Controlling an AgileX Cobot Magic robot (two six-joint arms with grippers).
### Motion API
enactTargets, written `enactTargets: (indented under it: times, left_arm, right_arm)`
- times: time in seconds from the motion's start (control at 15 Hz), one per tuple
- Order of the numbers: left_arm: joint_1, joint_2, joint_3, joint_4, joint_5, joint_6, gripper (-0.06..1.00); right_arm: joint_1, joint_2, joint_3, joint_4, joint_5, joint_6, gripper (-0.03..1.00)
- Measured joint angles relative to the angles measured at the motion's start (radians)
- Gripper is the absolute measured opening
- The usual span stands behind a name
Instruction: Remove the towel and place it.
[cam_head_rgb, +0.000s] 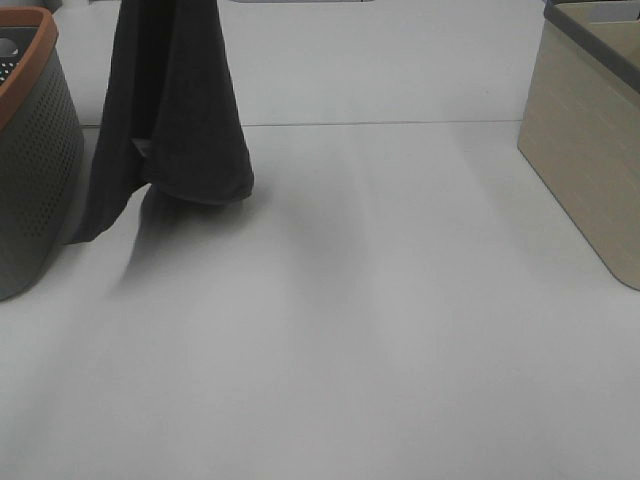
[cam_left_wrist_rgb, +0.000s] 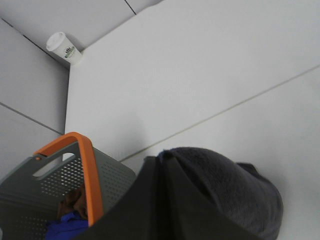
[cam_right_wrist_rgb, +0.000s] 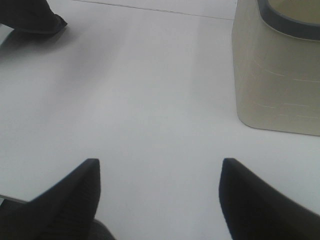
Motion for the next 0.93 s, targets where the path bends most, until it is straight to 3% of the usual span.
enactTargets:
  times: [0.33,0.67,0.8,0.93]
  left_arm:
    - [-0.059,0.001,0.095,-0.029,-0.007,-0.097,0.0]
    - [-0.059,0.034,0.095,-0.124,-0.025,-0.116,0.0]
    - [-0.059,0.054,0.095,-0.169,-0.055,-0.11,0.0]
    - [-0.059,0.056,0.095,-0.187,-0.059,-0.1,0.0]
  right_arm:
    - [0.0,0.0,0.0,0.003,0.0,0.0,0.67]
    - [0.0,0.066,0.0,0.125,-0.003,-0.012,0.66]
    - [0.0,0.265,-0.007,0.187,-0.025,-0.101,0.65]
    - [0.0,0.349,-0.011,0.247,-0.119,-0.169,0.65]
